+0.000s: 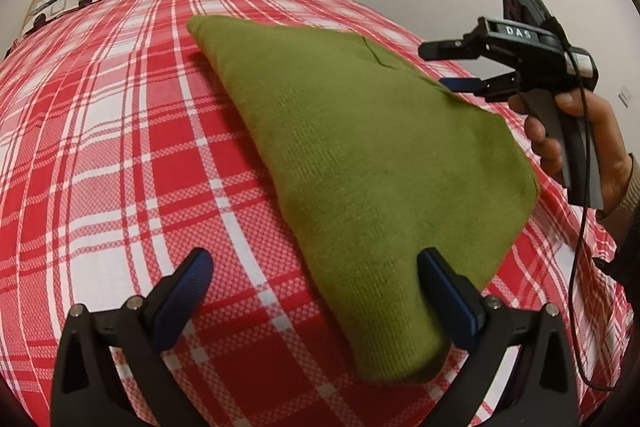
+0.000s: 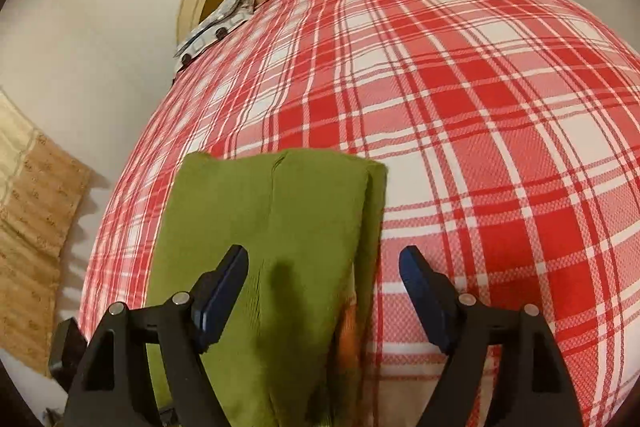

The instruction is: Fold small clothes

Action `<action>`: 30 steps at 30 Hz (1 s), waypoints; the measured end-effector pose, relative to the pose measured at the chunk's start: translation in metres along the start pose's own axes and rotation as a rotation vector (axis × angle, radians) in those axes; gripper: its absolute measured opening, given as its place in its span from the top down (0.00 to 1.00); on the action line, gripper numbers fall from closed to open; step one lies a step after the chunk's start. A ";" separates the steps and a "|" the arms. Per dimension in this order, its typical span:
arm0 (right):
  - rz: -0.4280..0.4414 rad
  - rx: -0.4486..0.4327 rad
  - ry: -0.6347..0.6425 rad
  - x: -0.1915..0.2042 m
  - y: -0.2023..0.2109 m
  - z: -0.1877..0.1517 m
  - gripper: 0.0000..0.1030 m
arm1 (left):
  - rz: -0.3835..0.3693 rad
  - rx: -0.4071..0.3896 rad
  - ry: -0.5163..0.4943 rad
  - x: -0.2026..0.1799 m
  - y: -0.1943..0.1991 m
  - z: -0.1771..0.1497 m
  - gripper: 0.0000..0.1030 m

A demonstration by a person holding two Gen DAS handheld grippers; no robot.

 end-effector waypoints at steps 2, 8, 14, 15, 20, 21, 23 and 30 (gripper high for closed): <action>0.025 0.038 -0.020 -0.003 -0.005 -0.007 0.24 | 0.004 0.003 -0.005 0.000 -0.001 0.000 0.00; 0.092 0.073 -0.020 -0.005 -0.024 -0.022 0.24 | 0.010 0.021 -0.013 -0.001 -0.007 0.002 0.00; 0.192 0.055 -0.050 -0.002 -0.031 -0.025 0.25 | 0.020 0.030 -0.020 -0.003 -0.010 0.004 0.00; 0.194 0.050 -0.037 -0.001 -0.031 -0.026 0.25 | 0.023 0.031 -0.023 -0.004 -0.011 0.004 0.00; 0.210 0.026 -0.063 -0.007 -0.032 -0.029 0.33 | 0.032 0.042 -0.031 -0.007 -0.016 0.006 0.00; 0.214 0.022 -0.067 -0.008 -0.031 -0.030 0.37 | 0.032 0.043 -0.030 -0.008 -0.016 0.007 0.00; 0.226 0.017 -0.076 -0.010 -0.031 -0.032 0.45 | 0.030 0.043 -0.034 -0.011 -0.018 0.008 0.00; 0.225 0.003 0.002 0.006 -0.026 -0.036 0.64 | -0.015 0.035 -0.066 -0.028 -0.016 0.011 0.24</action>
Point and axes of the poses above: each gripper's, at about its wrist camera, not at the fingertips, and y roughly against the way its jaws point, x to its left, z to its top, the point moved 3 cm from there along -y, roughly the way its jaws point, and after that the axes turned 13 degrees about -x, right-handed, at the moved point
